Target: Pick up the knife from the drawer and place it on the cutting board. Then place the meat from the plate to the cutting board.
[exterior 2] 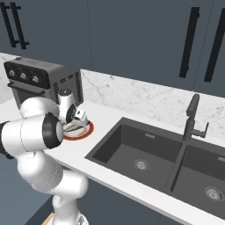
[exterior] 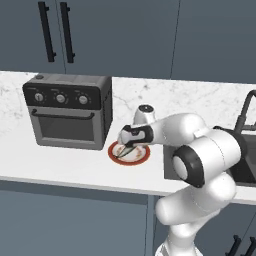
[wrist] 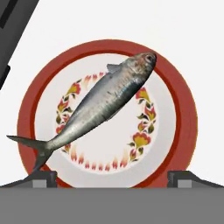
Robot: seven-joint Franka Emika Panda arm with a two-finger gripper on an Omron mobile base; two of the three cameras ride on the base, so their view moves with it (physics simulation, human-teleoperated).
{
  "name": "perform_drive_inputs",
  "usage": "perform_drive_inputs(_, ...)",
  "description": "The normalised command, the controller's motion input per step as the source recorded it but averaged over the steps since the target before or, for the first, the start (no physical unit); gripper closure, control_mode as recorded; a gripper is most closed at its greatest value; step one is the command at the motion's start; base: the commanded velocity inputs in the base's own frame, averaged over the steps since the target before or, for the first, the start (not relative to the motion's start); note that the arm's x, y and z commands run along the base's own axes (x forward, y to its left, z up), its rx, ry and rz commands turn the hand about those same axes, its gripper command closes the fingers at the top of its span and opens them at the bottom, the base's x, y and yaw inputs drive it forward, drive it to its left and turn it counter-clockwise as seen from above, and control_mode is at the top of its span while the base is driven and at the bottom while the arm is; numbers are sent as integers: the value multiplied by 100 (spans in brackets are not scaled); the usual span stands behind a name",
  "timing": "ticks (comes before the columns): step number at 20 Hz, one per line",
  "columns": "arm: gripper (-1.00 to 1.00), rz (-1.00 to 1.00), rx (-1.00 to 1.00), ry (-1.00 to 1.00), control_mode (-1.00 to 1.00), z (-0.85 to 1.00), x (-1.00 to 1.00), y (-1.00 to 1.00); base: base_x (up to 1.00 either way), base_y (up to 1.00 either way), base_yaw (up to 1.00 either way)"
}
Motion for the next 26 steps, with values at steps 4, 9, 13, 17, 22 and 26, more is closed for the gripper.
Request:
perform_drive_inputs(4, -100, 0, 0, 0, -100, -22, 30, 24, 0, 0, 0)
perform_drive_inputs(9, -100, 0, 0, 0, -100, -26, 28, 16, 0, 0, 0)
perform_drive_inputs(13, -100, 0, 0, 0, -100, -24, 23, 3, 0, 0, 0)
perform_drive_inputs(17, -100, 0, 0, -1, -100, -24, 24, 0, 0, 0, 0)
perform_drive_inputs(22, -100, 0, 0, 0, -100, -22, 30, 2, 0, 0, 0)
perform_drive_inputs(26, -100, 0, 0, 0, -100, -20, 31, 3, 0, 0, 0)
